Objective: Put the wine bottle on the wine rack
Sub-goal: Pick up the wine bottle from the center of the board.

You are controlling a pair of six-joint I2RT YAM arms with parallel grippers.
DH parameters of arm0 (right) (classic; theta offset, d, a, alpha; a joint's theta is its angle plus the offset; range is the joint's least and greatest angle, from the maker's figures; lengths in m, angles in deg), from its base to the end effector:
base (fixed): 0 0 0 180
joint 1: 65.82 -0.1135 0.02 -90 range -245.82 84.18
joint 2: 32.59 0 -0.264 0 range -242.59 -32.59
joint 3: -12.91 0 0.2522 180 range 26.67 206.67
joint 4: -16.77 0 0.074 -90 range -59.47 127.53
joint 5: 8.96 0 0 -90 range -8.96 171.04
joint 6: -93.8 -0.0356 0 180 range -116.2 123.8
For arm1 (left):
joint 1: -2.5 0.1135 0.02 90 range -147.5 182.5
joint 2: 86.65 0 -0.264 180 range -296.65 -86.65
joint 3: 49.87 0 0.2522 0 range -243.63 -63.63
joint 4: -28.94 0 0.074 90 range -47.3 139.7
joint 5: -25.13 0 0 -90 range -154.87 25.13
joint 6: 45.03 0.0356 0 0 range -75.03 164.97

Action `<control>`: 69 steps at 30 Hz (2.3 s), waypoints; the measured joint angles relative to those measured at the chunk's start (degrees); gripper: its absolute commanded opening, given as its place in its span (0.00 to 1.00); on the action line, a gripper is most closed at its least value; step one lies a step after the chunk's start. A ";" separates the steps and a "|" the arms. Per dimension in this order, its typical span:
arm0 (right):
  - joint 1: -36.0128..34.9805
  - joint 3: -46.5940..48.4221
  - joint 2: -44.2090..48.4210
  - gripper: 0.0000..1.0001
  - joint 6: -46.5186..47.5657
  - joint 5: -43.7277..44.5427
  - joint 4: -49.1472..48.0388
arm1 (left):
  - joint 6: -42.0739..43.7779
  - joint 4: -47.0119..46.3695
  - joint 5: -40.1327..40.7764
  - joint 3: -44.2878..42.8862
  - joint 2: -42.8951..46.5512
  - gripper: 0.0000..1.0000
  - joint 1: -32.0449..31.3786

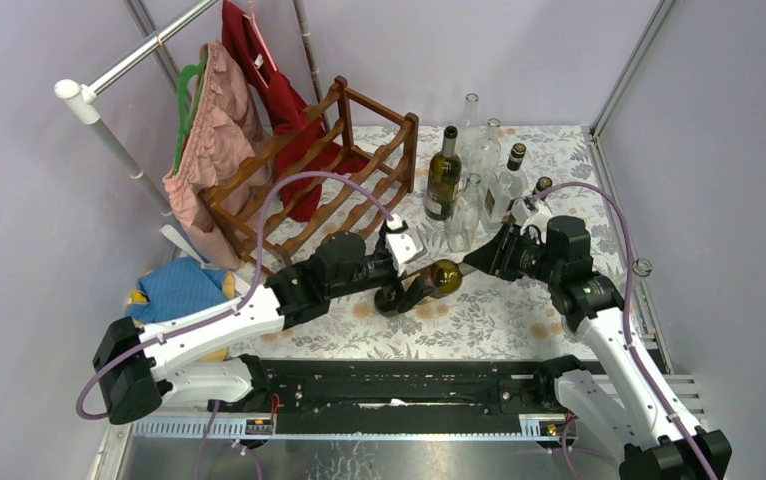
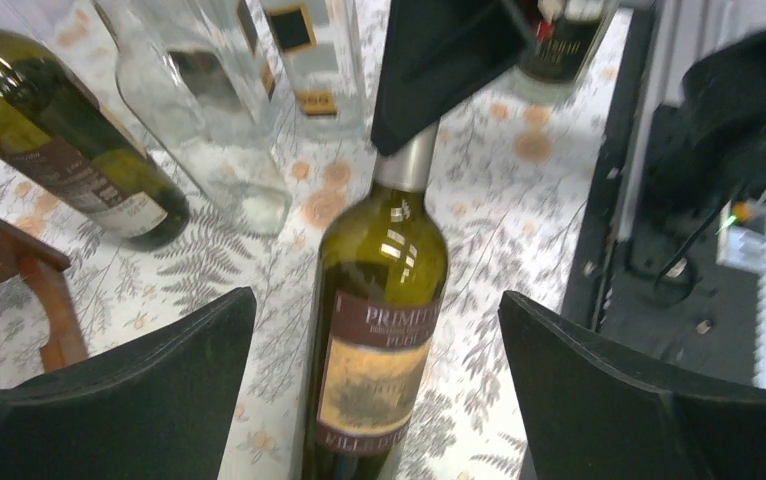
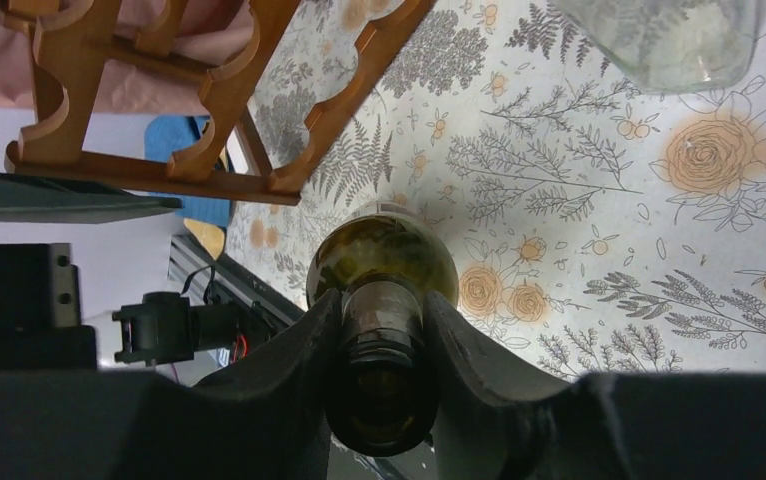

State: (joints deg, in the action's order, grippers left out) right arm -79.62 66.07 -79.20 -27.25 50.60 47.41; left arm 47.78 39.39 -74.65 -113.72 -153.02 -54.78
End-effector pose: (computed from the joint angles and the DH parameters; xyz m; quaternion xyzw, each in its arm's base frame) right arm 0.1751 0.0616 0.2914 -0.0198 0.8219 0.4039 0.4012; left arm 0.1422 -0.2325 0.3198 0.4363 0.6483 -0.3432 0.5211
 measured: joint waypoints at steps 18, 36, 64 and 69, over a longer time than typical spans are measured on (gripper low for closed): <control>-0.04 -5.20 3.10 0.02 -4.15 2.49 -5.84 | 19.17 -6.12 2.47 12.02 -6.84 0.99 0.15; 0.42 -7.15 4.79 0.18 -4.24 1.95 -7.67 | 18.47 -14.73 -3.54 8.61 -20.20 0.00 2.89; 0.02 18.64 -14.36 0.96 63.49 -11.98 38.97 | 36.89 14.05 -9.42 -0.83 -19.52 0.00 2.54; -0.11 17.44 -13.70 0.92 64.04 -14.38 38.91 | 38.21 14.14 -8.83 -1.40 -19.52 0.00 1.92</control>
State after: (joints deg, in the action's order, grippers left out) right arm -79.73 83.51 -92.90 36.79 36.22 86.32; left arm 85.98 53.53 -83.48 -115.11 -172.54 -52.85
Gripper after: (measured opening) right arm 0.942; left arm 0.787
